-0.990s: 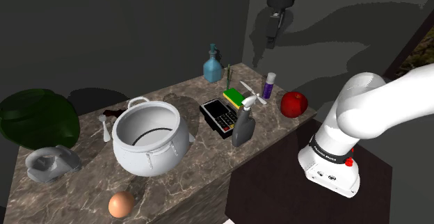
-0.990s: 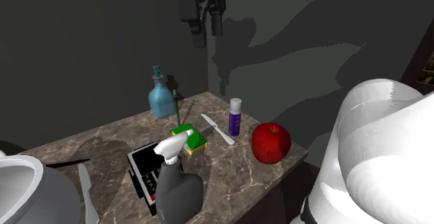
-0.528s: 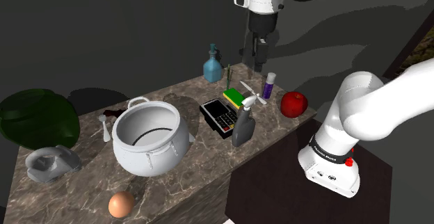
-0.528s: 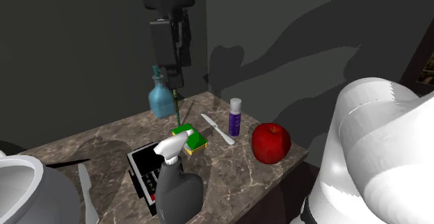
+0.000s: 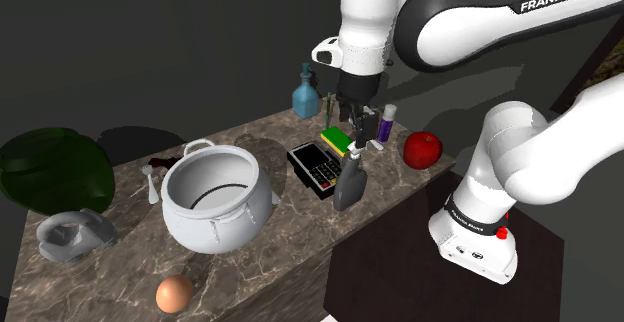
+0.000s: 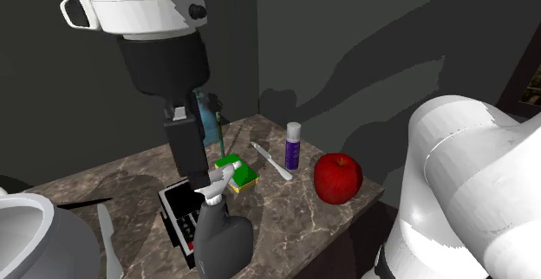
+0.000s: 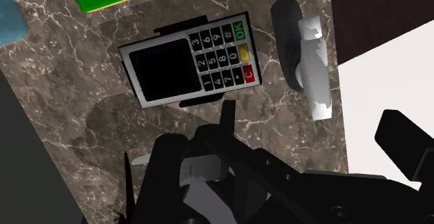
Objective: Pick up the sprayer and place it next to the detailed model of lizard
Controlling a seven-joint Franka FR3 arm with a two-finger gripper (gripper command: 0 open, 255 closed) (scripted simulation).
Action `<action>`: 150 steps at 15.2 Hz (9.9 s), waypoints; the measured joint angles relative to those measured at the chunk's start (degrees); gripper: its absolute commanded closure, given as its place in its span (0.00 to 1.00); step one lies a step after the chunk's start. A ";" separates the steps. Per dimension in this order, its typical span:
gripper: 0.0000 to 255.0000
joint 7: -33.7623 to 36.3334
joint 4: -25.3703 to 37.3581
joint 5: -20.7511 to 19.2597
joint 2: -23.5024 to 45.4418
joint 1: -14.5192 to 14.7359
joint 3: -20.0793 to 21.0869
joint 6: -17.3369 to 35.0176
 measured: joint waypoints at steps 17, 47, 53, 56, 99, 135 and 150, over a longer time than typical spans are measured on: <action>1.00 -1.57 -5.90 0.78 2.04 2.09 1.40 8.17; 1.00 -2.65 7.72 0.04 -0.93 1.73 -0.05 -8.36; 1.00 -2.81 12.49 -0.16 -0.63 1.58 -0.28 -12.82; 1.00 -2.91 14.85 -0.27 -0.42 1.50 -0.40 -14.97; 1.00 -9.43 49.61 -4.87 24.78 -2.21 -4.91 -24.39; 1.00 -16.37 72.07 -6.19 65.30 -6.73 -8.85 -5.73; 0.00 -15.98 67.04 -6.32 65.80 -6.79 -8.88 -0.19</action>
